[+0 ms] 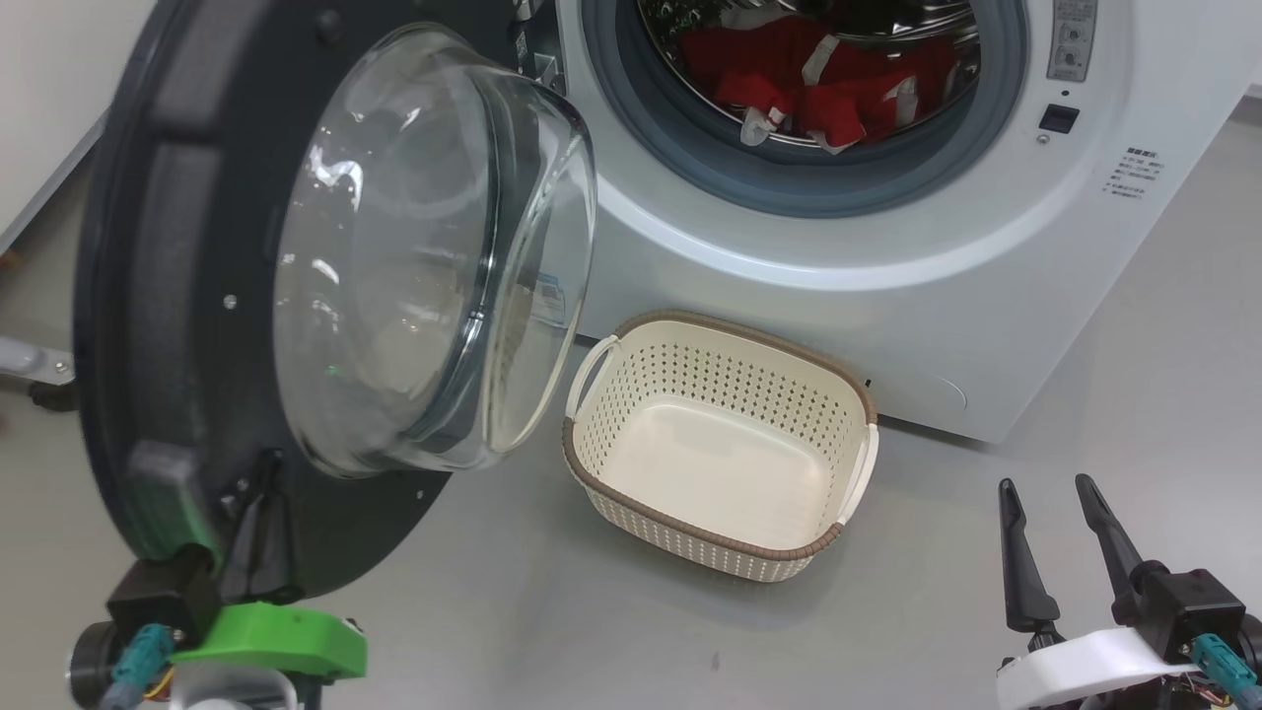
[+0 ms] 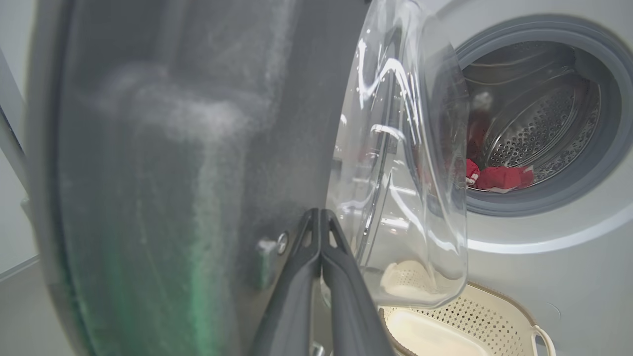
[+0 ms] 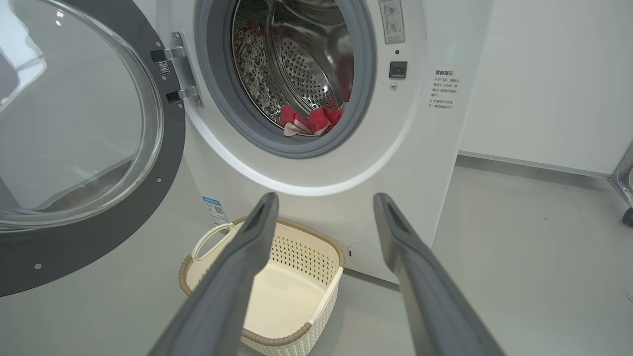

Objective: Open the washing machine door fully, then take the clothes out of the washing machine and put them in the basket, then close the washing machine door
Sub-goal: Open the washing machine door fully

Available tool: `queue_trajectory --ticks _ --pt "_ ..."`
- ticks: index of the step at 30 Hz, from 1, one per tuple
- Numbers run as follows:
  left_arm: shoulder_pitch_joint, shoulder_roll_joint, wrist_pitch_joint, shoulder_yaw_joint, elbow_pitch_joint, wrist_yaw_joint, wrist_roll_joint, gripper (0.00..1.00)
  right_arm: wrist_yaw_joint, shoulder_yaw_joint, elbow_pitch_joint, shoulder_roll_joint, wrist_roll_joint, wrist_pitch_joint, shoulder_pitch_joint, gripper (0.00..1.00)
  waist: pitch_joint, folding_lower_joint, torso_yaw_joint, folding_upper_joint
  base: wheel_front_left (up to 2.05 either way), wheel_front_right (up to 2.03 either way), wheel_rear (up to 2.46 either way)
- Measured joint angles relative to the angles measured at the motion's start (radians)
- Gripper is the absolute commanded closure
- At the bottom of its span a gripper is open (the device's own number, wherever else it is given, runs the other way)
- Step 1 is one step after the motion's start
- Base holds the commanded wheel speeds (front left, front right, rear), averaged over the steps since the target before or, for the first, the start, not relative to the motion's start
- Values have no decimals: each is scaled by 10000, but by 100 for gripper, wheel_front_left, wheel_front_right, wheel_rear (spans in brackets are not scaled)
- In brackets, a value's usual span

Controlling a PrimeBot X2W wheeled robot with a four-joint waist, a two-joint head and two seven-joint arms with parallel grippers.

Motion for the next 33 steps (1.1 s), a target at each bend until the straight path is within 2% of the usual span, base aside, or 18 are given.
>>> queue_trajectory --ticks 15,28,33 --pt "-561 17 -121 2059 1055 0 -165 100 109 46 40 2 -86 0 -211 0 201 0 -459 0 0 0 0" --pt "-1226 322 -161 3306 2180 2 -169 100 205 -4 104 6 -130 0 -246 0 242 0 -729 0 0 0 0" --pt "-1346 374 -173 3453 2383 40 -169 100 207 -13 111 8 -146 0 -255 0 234 0 -786 0 0 0 0"
